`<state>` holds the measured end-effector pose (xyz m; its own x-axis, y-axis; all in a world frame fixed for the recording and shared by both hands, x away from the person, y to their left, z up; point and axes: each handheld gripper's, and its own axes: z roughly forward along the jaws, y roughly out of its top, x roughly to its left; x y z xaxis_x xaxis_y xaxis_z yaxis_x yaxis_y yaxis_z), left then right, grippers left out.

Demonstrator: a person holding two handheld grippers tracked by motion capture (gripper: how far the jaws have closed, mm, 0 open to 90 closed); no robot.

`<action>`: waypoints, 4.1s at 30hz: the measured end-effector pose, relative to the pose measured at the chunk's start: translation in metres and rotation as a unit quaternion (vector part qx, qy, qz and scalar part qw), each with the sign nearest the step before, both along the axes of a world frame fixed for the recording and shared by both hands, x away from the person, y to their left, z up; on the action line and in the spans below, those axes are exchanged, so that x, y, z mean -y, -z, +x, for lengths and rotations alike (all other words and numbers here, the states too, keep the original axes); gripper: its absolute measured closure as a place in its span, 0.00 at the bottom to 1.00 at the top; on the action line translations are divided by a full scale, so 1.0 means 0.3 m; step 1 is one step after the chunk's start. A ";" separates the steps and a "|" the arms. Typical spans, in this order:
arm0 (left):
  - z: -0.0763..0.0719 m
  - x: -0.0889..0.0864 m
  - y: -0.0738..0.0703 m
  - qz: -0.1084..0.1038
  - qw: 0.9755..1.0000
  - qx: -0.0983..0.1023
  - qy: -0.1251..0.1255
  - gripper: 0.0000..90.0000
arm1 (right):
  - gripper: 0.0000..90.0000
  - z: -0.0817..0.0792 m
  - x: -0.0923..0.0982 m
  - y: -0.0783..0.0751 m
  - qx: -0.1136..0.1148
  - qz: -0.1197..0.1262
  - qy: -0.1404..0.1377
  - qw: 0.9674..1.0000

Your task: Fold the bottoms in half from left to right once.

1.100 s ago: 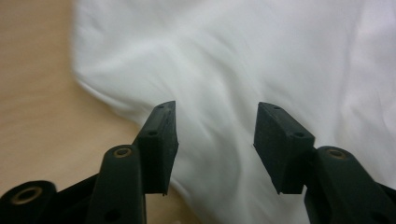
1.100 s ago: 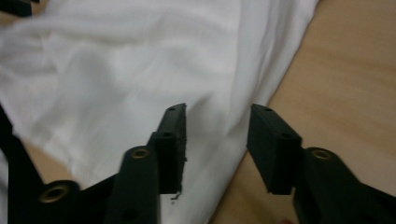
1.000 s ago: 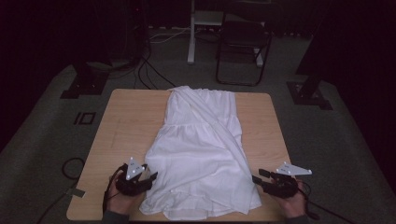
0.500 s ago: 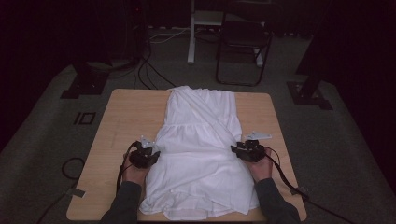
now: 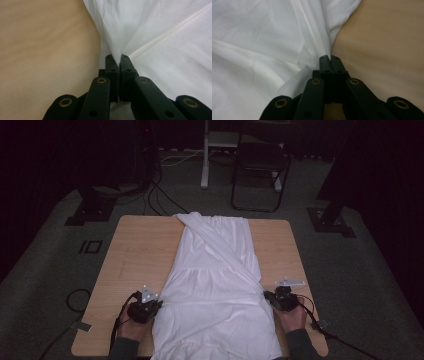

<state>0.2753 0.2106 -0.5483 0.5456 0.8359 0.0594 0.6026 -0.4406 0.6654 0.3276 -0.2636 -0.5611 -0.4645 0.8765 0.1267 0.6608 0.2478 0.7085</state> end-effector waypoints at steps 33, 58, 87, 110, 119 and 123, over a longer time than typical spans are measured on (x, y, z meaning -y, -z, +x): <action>0.325 0.144 -0.004 -0.038 0.999 -0.012 -0.024 0.45 | 0.95 0.328 -0.207 -0.134 0.069 -0.044 0.001 0.997; 0.506 0.265 -0.002 -0.035 0.999 -0.001 -0.039 0.82 | 0.85 0.397 -0.097 -0.005 0.014 0.019 0.051 0.998; 0.075 0.174 0.038 -0.042 0.999 0.029 0.007 0.95 | 0.59 -0.013 -0.002 -0.015 0.014 0.021 0.041 0.999; 0.074 0.155 0.054 -0.056 0.997 0.044 -0.016 0.65 | 0.97 0.302 -0.240 -0.130 0.074 0.030 -0.031 0.996; 0.089 0.175 0.033 -0.053 0.998 0.029 0.006 0.54 | 0.96 0.313 -0.147 -0.042 0.046 0.008 0.032 0.998; 0.143 0.170 -0.034 -0.077 0.996 0.049 0.005 0.50 | 0.95 0.326 -0.157 -0.004 0.030 0.000 0.033 0.999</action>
<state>0.3181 0.1596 -0.5380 0.5517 0.8339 -0.0158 0.5279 -0.3345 0.7807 0.4253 -0.2165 -0.5597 -0.4129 0.9051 0.1012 0.6321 0.2048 0.7473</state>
